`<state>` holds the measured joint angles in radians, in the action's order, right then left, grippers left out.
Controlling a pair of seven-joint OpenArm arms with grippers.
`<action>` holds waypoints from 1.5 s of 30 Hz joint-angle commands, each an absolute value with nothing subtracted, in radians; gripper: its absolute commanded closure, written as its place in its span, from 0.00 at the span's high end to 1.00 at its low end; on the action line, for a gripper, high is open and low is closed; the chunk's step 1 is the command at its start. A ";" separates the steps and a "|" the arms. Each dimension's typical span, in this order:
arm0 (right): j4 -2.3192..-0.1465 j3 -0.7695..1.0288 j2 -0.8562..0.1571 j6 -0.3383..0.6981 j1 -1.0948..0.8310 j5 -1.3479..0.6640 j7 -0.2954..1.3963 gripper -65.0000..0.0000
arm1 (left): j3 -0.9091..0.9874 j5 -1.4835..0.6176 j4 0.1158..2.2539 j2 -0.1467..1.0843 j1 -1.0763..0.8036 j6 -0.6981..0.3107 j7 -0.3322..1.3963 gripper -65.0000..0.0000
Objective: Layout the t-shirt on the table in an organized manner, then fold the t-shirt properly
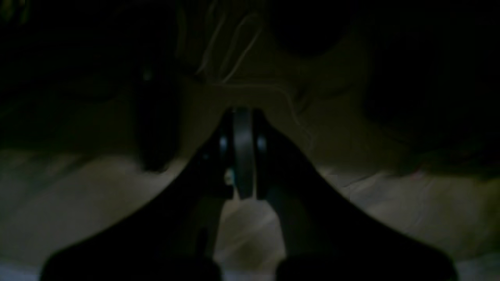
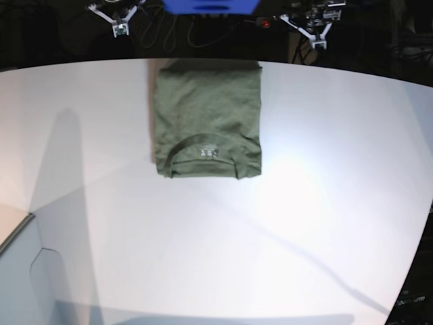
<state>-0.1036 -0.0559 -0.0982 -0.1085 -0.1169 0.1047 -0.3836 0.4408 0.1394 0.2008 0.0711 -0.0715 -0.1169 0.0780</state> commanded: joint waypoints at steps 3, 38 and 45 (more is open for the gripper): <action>-0.096 -0.096 -0.081 -0.188 -0.111 0.105 -0.389 0.00 | 0.427 0.139 0.163 0.068 -0.058 -0.071 0.041 0.00; -0.056 -0.104 -0.081 -0.216 -0.045 0.097 -0.335 0.00 | 0.317 0.143 0.142 0.096 -0.012 -0.076 0.031 0.00; -0.056 -0.104 -0.079 -0.214 -0.045 0.097 -0.335 0.00 | 0.317 0.143 0.142 0.091 -0.022 -0.076 0.030 0.00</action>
